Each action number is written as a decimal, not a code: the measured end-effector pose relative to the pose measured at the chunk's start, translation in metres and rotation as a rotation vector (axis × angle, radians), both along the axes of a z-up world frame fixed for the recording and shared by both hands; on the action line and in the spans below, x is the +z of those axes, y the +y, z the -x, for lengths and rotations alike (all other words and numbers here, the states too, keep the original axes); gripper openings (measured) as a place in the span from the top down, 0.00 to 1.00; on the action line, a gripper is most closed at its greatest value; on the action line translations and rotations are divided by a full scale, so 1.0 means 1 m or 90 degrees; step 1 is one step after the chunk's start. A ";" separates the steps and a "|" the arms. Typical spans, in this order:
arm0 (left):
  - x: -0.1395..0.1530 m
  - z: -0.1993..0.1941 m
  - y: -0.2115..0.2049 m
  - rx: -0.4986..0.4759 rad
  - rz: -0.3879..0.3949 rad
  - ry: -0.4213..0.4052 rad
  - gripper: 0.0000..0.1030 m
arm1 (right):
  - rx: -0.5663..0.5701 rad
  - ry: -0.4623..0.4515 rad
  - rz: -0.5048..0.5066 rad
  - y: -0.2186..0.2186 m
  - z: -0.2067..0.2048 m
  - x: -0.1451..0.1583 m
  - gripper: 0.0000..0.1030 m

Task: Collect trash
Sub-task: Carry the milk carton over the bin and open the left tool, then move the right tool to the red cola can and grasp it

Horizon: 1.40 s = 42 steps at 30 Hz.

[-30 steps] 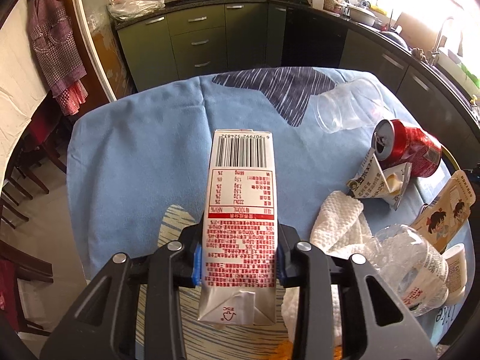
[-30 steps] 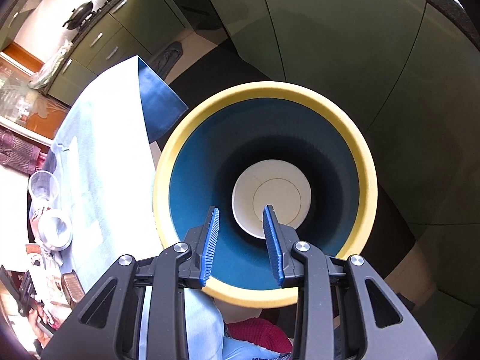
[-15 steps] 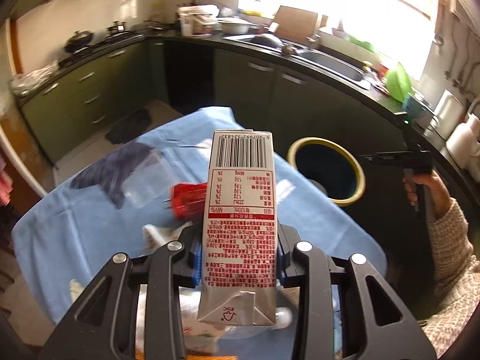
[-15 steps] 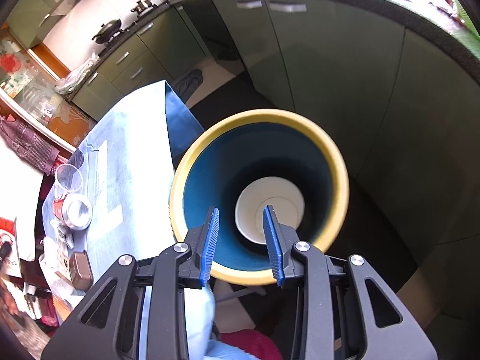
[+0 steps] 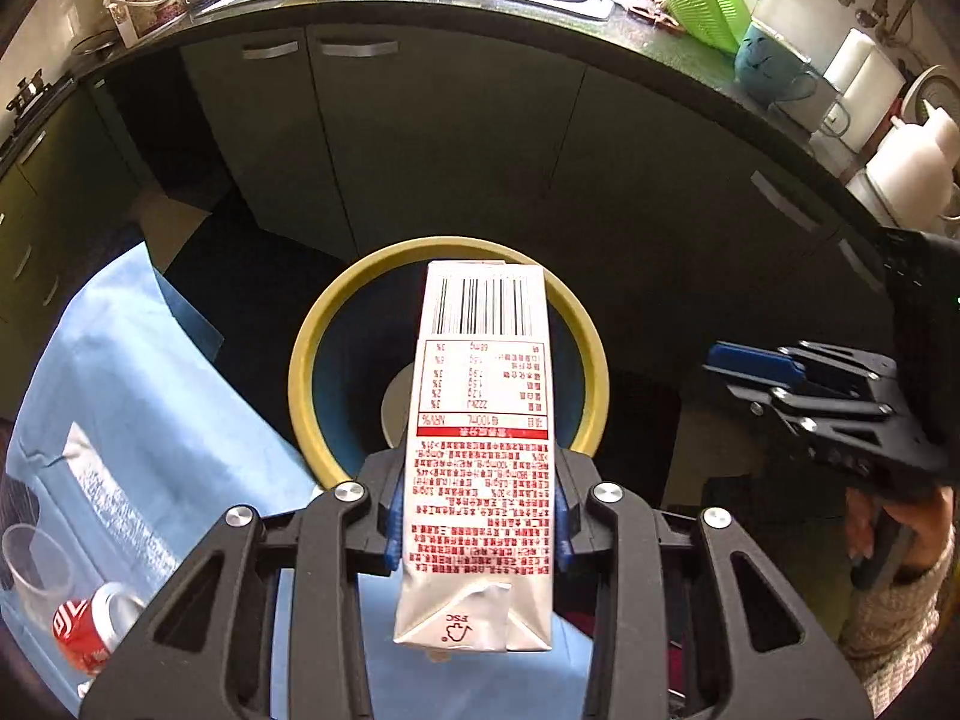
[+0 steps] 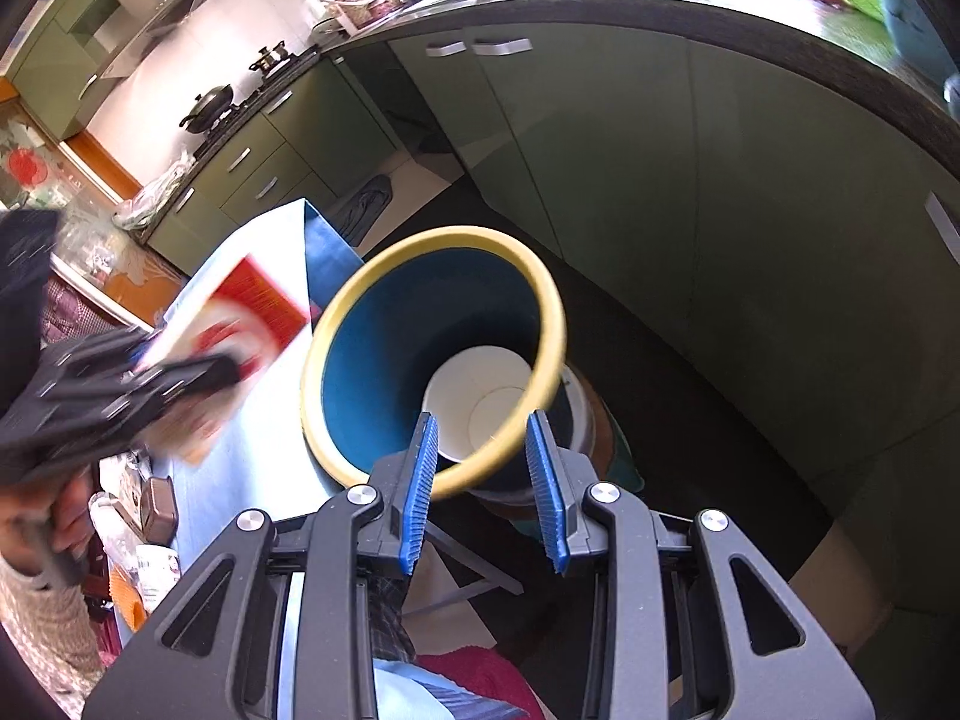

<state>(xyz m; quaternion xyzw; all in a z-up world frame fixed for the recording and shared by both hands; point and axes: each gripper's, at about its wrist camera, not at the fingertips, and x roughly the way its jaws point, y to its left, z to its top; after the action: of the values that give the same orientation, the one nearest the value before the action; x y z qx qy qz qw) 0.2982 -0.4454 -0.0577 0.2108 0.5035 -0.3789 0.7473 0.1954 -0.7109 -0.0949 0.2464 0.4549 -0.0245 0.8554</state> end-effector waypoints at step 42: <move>0.066 0.054 0.481 0.401 0.254 -0.274 0.17 | 0.564 -0.089 0.120 0.308 -0.133 0.058 0.42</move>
<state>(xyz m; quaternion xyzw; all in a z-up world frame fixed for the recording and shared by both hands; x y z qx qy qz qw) 0.2437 0.0351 0.0082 -0.0277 0.2925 -0.1695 0.9407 0.3287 -0.4028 -0.0373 -0.0499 0.4531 0.3187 0.8310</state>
